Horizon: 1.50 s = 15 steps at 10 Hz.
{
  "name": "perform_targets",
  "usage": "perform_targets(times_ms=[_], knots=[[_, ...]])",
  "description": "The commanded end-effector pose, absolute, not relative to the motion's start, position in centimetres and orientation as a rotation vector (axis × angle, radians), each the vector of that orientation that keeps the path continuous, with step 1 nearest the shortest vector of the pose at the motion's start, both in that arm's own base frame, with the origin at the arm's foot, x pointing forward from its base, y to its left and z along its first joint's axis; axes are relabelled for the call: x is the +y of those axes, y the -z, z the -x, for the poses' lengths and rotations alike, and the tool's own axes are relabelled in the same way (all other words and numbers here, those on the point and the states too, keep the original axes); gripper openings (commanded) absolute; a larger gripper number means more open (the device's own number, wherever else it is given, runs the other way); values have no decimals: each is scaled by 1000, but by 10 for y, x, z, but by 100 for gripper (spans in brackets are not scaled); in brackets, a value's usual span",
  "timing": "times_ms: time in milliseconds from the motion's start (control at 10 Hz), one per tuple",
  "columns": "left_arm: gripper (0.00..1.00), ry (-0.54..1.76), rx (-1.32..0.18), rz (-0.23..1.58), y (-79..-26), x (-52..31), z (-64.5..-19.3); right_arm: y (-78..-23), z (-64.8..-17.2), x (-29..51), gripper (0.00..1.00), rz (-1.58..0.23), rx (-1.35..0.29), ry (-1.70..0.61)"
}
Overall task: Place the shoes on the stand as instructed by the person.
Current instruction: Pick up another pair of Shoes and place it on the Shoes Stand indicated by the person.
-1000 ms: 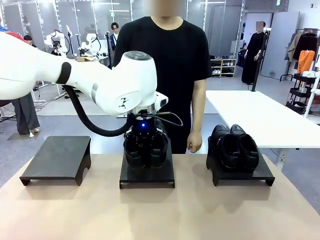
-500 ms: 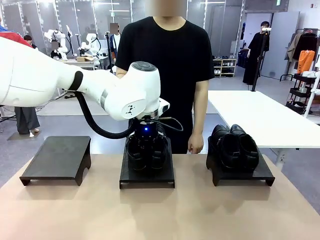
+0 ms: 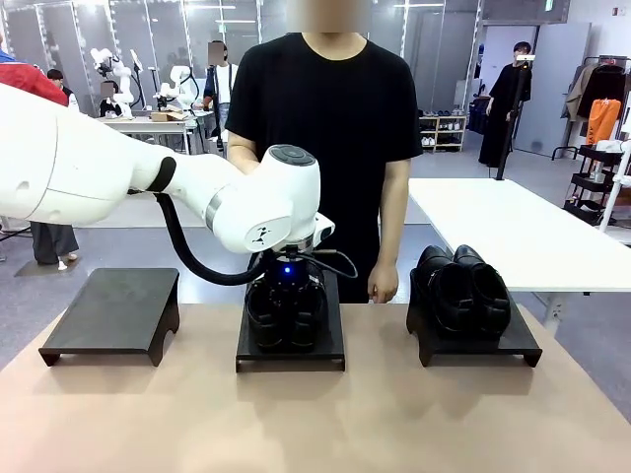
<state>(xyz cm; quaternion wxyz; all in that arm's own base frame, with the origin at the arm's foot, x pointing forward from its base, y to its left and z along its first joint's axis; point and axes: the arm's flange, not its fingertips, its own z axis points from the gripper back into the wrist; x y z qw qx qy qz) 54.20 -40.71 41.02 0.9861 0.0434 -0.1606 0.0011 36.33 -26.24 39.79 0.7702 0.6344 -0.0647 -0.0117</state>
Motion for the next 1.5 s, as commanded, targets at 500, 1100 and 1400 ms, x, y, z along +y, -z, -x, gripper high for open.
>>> perform_targets(times_ms=[500, 1100, 1400], knots=[[77, -21, -353, -101, -414, -407, -541, -399, -360, -262, 100, -1371, -134, 18], [100, -18, -363, -93, -428, -403, -533, -399, -360, -262, 100, -1371, -134, 18], [100, -7, -345, -78, -426, -406, -541, -399, -360, -262, 100, -1371, -134, 18]])
